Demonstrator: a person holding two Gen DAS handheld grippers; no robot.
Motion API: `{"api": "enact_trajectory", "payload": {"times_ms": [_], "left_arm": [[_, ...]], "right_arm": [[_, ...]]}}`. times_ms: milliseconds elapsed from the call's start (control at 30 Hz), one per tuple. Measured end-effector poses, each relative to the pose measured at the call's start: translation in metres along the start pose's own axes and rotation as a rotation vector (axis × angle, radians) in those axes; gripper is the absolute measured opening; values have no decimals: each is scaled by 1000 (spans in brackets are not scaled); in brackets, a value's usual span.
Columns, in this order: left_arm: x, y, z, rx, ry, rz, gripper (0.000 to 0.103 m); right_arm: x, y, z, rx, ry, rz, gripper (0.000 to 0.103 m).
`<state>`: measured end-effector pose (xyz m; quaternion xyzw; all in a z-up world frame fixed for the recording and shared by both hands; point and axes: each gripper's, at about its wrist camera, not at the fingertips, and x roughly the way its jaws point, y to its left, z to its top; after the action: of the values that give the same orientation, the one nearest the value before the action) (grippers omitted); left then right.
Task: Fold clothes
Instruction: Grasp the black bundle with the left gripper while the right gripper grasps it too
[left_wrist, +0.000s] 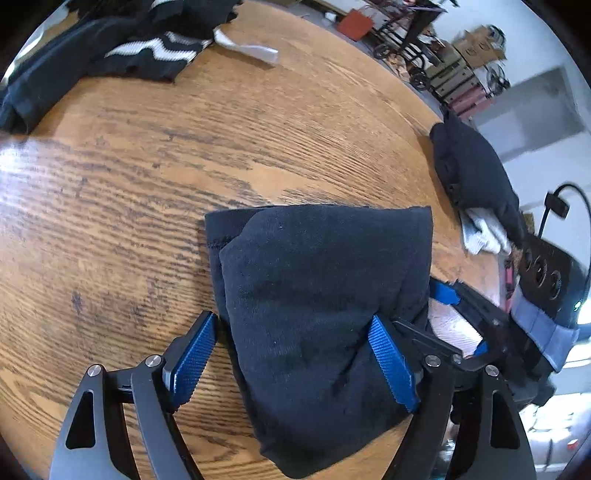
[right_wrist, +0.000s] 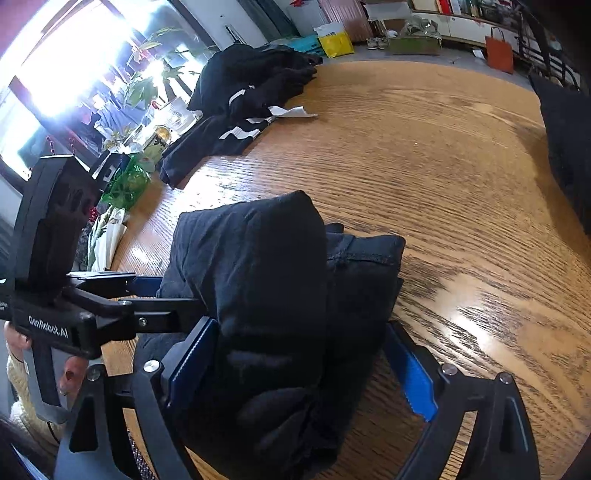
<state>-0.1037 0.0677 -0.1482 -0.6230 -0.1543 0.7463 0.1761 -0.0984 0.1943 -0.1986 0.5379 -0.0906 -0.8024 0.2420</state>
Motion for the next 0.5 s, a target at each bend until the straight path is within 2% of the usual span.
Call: {"api": "enact_trajectory", "payload": {"times_ms": [133, 367, 500], "left_arm": [[-8, 1, 4, -11, -31, 2, 83], [-3, 0, 4, -8, -45, 42, 86], [1, 1, 3, -13, -60, 40, 87]], "right_arm": [[0, 0, 1, 12, 3, 6, 94], [4, 3, 7, 39, 27, -36, 95], [9, 10, 7, 14, 24, -59, 96]]}}
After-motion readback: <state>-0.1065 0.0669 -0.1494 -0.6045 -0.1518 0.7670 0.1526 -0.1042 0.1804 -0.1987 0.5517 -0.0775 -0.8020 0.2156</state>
